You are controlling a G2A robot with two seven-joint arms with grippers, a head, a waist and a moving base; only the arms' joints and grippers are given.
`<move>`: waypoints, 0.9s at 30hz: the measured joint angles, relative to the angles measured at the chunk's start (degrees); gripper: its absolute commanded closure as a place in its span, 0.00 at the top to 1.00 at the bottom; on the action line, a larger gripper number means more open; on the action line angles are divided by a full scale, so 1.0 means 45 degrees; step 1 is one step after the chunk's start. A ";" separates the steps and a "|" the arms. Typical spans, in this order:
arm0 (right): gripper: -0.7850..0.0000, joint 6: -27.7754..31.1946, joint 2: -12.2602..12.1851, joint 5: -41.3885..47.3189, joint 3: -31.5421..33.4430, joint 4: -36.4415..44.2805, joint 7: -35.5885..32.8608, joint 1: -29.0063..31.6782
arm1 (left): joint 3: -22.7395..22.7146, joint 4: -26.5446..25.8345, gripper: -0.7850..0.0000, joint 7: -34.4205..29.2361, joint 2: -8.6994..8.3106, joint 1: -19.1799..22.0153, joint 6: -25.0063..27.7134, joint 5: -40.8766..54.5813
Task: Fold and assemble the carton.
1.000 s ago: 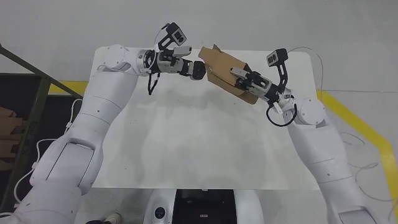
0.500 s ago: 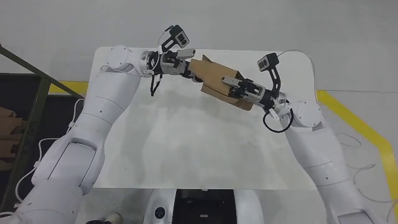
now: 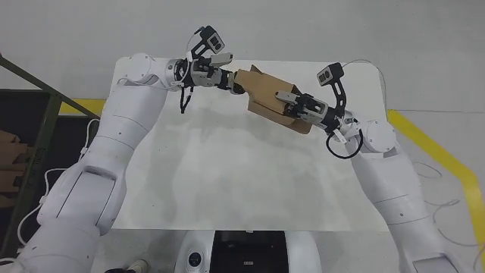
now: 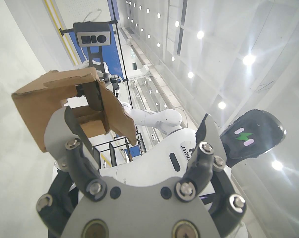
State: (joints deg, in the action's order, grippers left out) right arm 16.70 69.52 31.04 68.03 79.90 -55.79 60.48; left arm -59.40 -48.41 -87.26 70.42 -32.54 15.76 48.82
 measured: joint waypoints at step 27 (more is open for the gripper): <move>0.00 -0.0285 0.0030 0.0121 -0.0407 -0.0265 -0.0655 -0.0461 | -0.0029 0.0405 1.00 -0.0172 0.0125 0.0195 -0.0544 -0.0298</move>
State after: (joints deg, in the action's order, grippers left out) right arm 15.42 69.65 31.59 66.20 78.71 -58.73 58.41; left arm -59.53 -46.59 -88.04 70.98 -31.66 13.31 47.48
